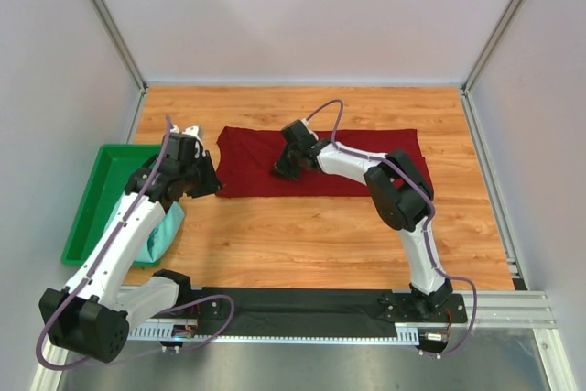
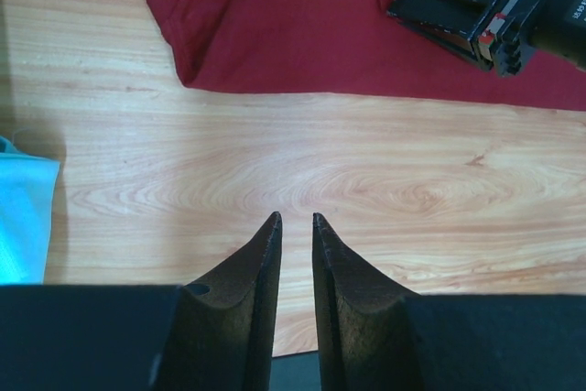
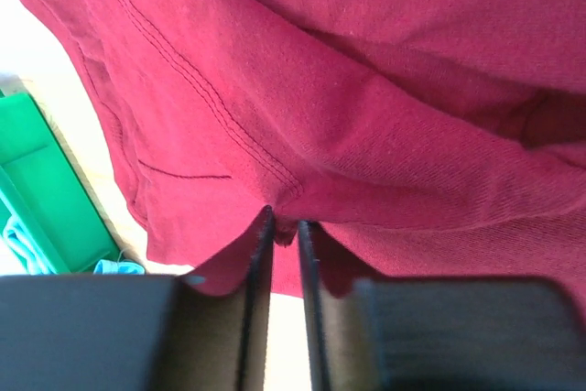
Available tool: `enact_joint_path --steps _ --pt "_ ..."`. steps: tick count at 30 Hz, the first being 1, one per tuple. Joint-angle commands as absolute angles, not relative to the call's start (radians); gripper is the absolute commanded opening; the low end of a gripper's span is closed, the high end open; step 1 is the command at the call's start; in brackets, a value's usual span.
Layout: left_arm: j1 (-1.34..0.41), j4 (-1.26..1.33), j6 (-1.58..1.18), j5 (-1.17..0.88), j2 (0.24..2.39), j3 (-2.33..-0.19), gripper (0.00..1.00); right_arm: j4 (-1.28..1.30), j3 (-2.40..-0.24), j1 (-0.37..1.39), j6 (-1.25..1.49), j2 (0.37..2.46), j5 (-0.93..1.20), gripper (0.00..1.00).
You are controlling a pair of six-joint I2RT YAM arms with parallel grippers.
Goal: Fold and stack the t-shirts
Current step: Fold the tshirt
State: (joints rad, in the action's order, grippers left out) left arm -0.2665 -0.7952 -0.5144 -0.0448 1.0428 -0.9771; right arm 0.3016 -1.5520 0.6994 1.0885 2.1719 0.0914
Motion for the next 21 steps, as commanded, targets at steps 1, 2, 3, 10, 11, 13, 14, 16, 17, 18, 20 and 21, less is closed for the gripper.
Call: enact_joint_path --steps 1,2,3,10,11,13,14,16,17,18,20,21 --pt "-0.258 -0.787 -0.495 -0.064 1.038 -0.994 0.26 0.297 -1.600 0.696 1.106 2.164 0.049 0.13" --pt "-0.258 -0.787 -0.495 -0.066 1.039 -0.994 0.26 0.301 -1.601 0.696 1.111 2.166 0.049 0.08" --pt "-0.256 -0.785 -0.494 -0.066 1.039 -0.994 0.26 0.305 -1.601 0.692 1.114 2.164 0.049 0.00" --pt "-0.250 -0.761 -0.512 -0.064 1.055 -0.988 0.26 0.282 -1.597 0.631 1.085 2.121 0.029 0.00" --pt "-0.250 -0.758 -0.517 -0.066 1.060 -0.988 0.26 0.282 -1.611 0.617 1.081 2.126 0.043 0.00" --pt "-0.250 -0.750 -0.525 -0.064 1.072 -0.988 0.26 0.287 -1.632 0.577 1.071 2.146 0.063 0.00" --pt "-0.250 -0.749 -0.528 -0.064 1.075 -0.988 0.26 0.288 -1.643 0.563 1.068 2.155 0.086 0.00" --pt "-0.250 -0.744 -0.537 -0.067 1.084 -0.986 0.26 0.288 -1.672 0.528 1.057 2.172 0.101 0.01" --pt "-0.250 -0.742 -0.538 -0.066 1.088 -0.985 0.26 0.285 -1.680 0.519 1.054 2.177 0.119 0.01" --pt "-0.250 -0.741 -0.541 -0.067 1.089 -0.983 0.26 0.279 -1.698 0.497 1.049 2.183 0.132 0.02" --pt "-0.250 -0.736 -0.545 -0.064 1.098 -0.977 0.26 0.278 -1.721 0.479 1.034 2.206 0.167 0.03" --pt "-0.250 -0.732 -0.546 -0.067 1.106 -0.974 0.26 0.273 -1.736 0.463 1.029 2.212 0.178 0.06"
